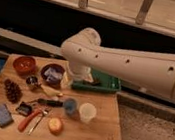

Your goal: Place sponge in tray

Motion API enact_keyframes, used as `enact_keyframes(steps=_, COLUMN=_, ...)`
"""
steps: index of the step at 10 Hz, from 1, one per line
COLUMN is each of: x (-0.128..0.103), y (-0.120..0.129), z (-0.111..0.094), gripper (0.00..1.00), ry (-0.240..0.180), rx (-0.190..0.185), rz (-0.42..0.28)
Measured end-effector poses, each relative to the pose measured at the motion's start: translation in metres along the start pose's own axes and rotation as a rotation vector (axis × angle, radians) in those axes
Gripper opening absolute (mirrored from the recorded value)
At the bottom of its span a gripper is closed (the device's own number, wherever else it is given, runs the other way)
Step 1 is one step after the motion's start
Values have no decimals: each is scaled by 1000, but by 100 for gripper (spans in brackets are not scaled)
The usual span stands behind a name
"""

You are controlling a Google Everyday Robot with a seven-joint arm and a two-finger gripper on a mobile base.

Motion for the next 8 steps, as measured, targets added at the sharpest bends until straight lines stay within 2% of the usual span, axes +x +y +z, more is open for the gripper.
enact_keyframes(steps=2, x=-10, y=68, z=-13, gripper=80, ry=1, rx=-54, rz=-173)
enact_keyframes(steps=3, x=-10, y=78, z=-16, gripper=80, ry=1, rx=-63, rz=-197)
enact_keyframes(steps=7, x=-10, y=75, z=-15, gripper=80, ry=4, rx=-59, rz=-194)
enact_keyframes(steps=8, x=-7, y=71, z=-12, gripper=80, ry=20, rx=-52, rz=-189)
